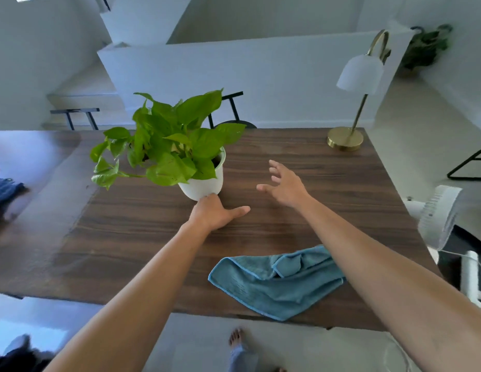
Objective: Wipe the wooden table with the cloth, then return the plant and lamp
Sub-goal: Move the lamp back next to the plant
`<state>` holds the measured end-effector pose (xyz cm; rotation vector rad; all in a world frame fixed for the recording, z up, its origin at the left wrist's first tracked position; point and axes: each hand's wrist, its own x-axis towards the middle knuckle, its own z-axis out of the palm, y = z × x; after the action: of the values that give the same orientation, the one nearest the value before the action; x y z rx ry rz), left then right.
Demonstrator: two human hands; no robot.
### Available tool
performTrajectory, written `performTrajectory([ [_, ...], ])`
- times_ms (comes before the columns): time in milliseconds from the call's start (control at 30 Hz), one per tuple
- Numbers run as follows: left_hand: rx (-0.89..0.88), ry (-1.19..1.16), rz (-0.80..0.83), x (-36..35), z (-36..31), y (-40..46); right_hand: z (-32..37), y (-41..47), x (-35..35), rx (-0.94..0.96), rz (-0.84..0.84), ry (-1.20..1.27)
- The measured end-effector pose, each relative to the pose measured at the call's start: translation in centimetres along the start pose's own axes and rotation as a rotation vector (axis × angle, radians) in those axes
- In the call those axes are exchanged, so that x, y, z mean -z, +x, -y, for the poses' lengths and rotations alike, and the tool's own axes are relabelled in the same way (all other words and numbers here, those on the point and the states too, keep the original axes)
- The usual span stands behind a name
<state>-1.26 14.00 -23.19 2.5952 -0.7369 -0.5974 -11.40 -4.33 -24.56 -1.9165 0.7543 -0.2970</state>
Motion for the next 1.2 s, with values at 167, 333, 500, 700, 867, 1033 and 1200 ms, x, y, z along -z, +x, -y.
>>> performTrajectory([
  [167,-0.143,0.004,0.028,-1.9,-6.1,-0.1,-1.2,-1.5,6.2,-0.03,-0.152,-0.048],
  [333,-0.314,-0.003,0.02,-3.0,-11.6,1.5,-2.5,-1.6,12.0,-0.07,-0.283,-0.066],
  [500,-0.445,-0.011,-0.011,-4.2,-16.5,4.8,-3.8,0.2,16.3,-0.122,-0.357,-0.117],
  [700,-0.508,-0.016,0.007,-6.5,-21.3,11.2,-4.7,5.5,20.2,-0.194,-0.471,-0.113],
  [867,-0.482,-0.036,0.032,-8.2,-24.3,16.8,-5.6,11.2,22.8,-0.247,-0.554,-0.057],
  [1033,-0.474,-0.038,0.079,-10.4,-27.5,21.3,-7.1,16.5,24.4,-0.269,-0.559,-0.067],
  [1200,-0.473,0.018,0.072,-13.2,-29.4,24.4,-8.5,20.3,25.1,-0.284,-0.555,-0.063],
])
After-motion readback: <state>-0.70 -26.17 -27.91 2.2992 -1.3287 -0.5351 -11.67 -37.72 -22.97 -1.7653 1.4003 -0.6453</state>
